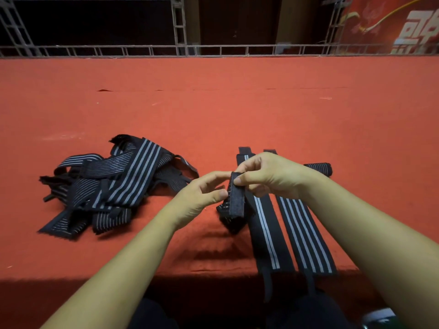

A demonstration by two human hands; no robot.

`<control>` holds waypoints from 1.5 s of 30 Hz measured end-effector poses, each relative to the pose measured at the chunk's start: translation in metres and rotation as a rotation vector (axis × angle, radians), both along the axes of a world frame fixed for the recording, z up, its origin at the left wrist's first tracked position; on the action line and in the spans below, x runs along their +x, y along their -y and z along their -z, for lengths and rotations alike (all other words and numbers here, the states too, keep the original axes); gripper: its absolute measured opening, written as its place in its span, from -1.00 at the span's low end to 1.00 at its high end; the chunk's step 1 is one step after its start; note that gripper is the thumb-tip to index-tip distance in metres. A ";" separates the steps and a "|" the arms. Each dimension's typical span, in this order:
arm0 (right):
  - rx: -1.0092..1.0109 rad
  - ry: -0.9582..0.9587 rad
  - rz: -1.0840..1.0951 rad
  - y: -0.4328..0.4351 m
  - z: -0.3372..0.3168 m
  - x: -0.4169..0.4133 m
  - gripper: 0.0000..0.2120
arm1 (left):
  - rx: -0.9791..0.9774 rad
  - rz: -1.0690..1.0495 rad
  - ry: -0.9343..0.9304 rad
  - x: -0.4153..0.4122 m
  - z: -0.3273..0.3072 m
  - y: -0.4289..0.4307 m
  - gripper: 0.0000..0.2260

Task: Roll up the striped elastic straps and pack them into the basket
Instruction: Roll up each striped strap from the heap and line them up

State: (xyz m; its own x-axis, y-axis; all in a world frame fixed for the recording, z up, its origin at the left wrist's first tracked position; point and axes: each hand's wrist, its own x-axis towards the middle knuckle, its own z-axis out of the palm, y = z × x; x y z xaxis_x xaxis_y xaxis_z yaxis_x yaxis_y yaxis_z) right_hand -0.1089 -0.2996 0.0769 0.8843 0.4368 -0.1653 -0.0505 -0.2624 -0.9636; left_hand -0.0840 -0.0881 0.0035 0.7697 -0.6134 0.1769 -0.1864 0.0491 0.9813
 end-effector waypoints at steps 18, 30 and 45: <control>0.028 -0.010 0.015 0.002 0.020 0.001 -0.91 | 0.087 -0.356 0.179 -0.004 -0.004 0.003 -0.81; 0.184 -0.082 0.511 0.013 0.012 0.044 -0.85 | 0.151 -0.045 -0.104 -0.018 -0.006 -0.005 -0.67; 0.008 0.238 0.771 0.009 0.051 0.098 -0.72 | 0.235 -0.256 -0.194 -0.011 0.084 -0.019 -0.65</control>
